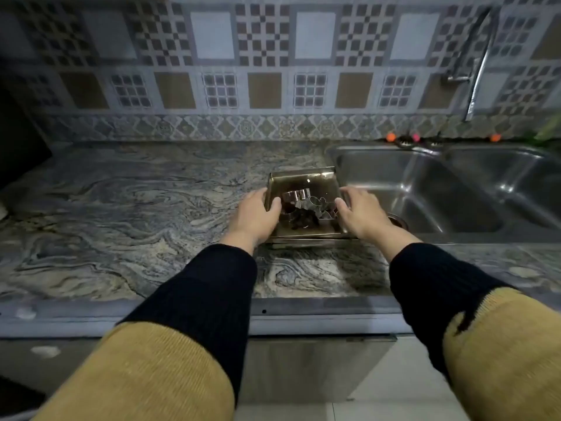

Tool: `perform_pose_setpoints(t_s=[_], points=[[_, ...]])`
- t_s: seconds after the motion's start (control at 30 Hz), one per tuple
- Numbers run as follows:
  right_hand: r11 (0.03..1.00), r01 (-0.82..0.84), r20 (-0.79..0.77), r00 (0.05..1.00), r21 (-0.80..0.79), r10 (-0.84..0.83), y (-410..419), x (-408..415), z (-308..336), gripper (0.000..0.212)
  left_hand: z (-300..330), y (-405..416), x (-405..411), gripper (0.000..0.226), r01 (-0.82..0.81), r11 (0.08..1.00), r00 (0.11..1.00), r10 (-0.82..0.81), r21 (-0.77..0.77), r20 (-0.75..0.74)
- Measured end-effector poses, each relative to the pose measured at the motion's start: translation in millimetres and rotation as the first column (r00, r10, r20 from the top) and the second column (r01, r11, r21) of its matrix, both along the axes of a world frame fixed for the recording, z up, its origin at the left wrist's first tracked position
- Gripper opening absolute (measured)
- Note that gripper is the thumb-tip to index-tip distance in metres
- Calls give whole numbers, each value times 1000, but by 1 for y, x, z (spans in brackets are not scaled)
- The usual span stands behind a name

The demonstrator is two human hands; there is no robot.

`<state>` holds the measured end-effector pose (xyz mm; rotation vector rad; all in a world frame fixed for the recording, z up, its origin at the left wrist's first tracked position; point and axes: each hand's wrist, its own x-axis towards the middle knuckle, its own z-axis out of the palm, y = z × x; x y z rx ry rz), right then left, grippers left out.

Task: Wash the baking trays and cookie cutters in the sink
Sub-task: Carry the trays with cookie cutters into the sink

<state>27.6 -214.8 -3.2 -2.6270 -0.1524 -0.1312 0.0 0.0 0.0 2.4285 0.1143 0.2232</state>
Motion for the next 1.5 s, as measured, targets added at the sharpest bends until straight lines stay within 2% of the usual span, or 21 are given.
perform_pose_setpoints(t_s=[0.17,0.27,0.5,0.73,0.97,1.1,1.27,1.33,1.37,1.5], points=[[976,52,-171,985,212,-16,-9,29,-13,56,-25,7,36,56,-90,989,988,73,-119,-135],[929,73,-259,966,362,25,-8,37,-17,59,-35,6,48,52,-120,970,982,84,-213,-170],[771,159,-319,946,617,60,-2,44,-33,60,-49,0,55,50,-111,895,978,22,-432,-205],[707,171,-336,937,686,99,1,43,-23,60,-60,3,57,63,-100,824,972,-39,-558,-231],[656,207,-336,939,726,76,4,37,-12,62,-58,2,45,46,-126,606,976,-64,-785,-207],[628,225,-346,935,745,76,3,20,-8,61,-58,2,29,54,-104,548,982,-76,-830,-174],[573,258,-334,942,777,28,-4,-12,-3,60,-41,-1,14,55,-46,545,988,-101,-837,-120],[550,265,-318,948,792,1,-10,-26,1,60,-36,-5,9,74,-25,572,985,-127,-820,-118],[544,266,-309,951,796,-13,-14,-33,2,60,-33,-10,6,77,-16,578,984,-135,-816,-115],[533,298,-288,952,792,-105,-40,-59,9,60,-26,-40,-5,69,64,604,980,-187,-794,-62]])
